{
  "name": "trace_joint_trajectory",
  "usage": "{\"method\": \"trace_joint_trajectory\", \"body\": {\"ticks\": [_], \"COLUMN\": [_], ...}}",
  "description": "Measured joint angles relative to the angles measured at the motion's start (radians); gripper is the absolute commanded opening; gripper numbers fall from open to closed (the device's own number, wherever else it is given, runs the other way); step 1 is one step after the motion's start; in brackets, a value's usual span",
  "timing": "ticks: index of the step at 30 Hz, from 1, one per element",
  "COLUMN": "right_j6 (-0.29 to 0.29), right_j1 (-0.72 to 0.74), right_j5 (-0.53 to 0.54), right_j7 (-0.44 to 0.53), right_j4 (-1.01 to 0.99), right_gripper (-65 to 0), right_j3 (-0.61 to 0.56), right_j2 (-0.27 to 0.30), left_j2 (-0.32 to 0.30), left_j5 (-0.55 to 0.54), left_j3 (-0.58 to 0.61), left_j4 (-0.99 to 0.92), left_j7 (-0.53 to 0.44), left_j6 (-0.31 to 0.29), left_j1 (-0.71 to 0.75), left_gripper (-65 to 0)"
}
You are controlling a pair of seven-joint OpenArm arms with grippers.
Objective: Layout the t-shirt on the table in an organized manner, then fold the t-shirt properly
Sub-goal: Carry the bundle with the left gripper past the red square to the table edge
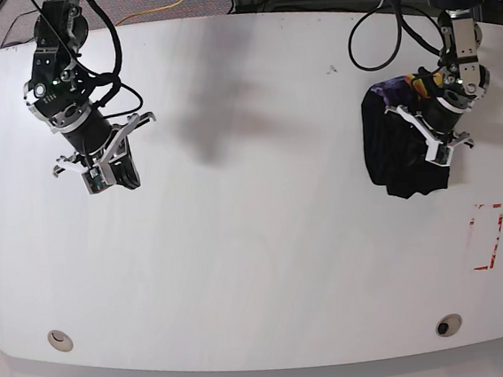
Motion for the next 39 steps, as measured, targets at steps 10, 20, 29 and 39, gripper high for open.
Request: {"method": "trace_joint_trajectory", "body": {"ticks": [10, 20, 29, 39], "right_j6": [-0.002, -0.002, -0.002, -0.002], "right_j1": [-0.027, -0.037, -0.041, -0.042], "right_j5": [0.0, 0.0, 0.0, 0.0], "right_j7": [-0.001, 0.0, 0.001, 0.0], "right_j4": [0.002, 0.002, 0.002, 0.003], "right_gripper": [-64.2, -64.2, -64.2, -64.2], "right_j3": [-0.002, -0.002, -0.004, -0.005], "right_j2": [0.001, -0.002, -0.002, -0.002], "left_j2": [-0.022, 0.063, 0.245, 0.357], "left_j5": [0.045, 0.085, 0.076, 0.088], "left_j3": [-0.144, -0.146, -0.143, -0.142], "left_j4": [0.006, 0.248, 0.472, 0.504], "left_j7": [0.063, 0.278, 0.438, 0.471], "left_j6": [-0.075, -0.067, -0.077, -0.074], "left_j1": [0.0, 0.011, 0.022, 0.114], "left_gripper": [-65.0, -65.0, -65.0, -65.0]}}
